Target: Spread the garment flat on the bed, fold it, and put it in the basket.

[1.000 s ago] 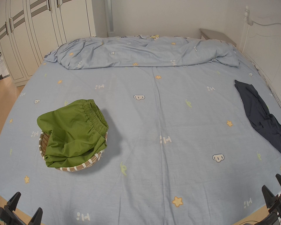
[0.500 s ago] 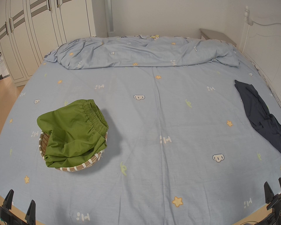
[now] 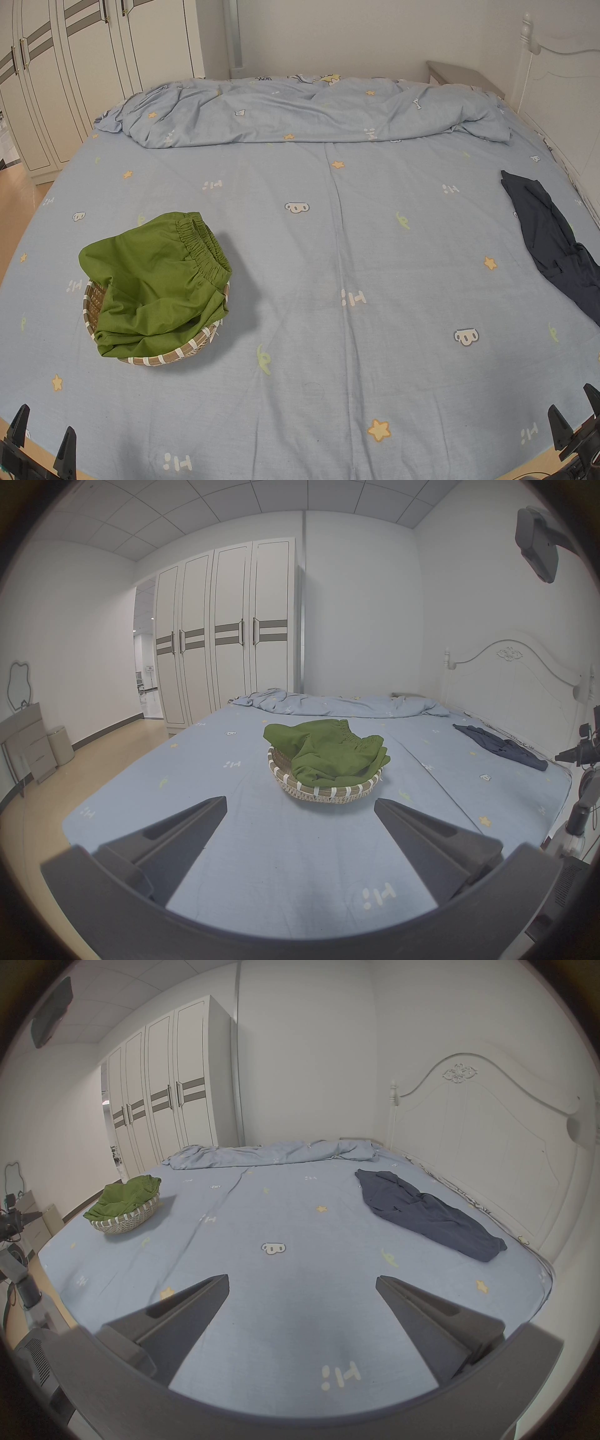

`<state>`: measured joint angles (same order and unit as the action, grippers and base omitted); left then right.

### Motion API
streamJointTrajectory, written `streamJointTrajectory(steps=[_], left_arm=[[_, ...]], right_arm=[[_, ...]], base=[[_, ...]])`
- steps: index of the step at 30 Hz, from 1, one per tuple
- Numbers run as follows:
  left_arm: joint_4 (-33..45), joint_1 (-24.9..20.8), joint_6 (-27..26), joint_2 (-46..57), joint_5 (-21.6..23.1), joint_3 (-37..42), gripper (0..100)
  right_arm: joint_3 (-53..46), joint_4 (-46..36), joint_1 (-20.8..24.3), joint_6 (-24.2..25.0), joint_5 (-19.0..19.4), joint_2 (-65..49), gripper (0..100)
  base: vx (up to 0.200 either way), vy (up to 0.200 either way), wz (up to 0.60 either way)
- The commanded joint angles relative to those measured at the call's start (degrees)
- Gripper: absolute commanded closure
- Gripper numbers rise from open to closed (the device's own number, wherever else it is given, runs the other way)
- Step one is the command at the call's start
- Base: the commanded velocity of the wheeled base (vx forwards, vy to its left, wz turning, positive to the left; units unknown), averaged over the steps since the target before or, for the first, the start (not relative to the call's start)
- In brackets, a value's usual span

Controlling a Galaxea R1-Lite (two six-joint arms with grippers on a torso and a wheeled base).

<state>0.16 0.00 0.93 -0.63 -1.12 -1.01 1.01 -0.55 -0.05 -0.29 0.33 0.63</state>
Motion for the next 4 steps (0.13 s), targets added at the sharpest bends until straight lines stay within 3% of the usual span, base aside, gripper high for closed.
streamJointTrajectory(steps=[1,4], left_arm=[[0.02,0.0,0.04,0.55,-0.02,1.01,0],[0.02,0.0,0.04,0.55,-0.02,1.01,0]], right_arm=[[-1.01,0.11,0.05,-0.15,0.02,-0.11,0],[-1.01,0.11,-0.04,-0.23,0.02,-0.11,0]], base=[[0.0,0.0,0.0],[0.0,0.0,0.0]])
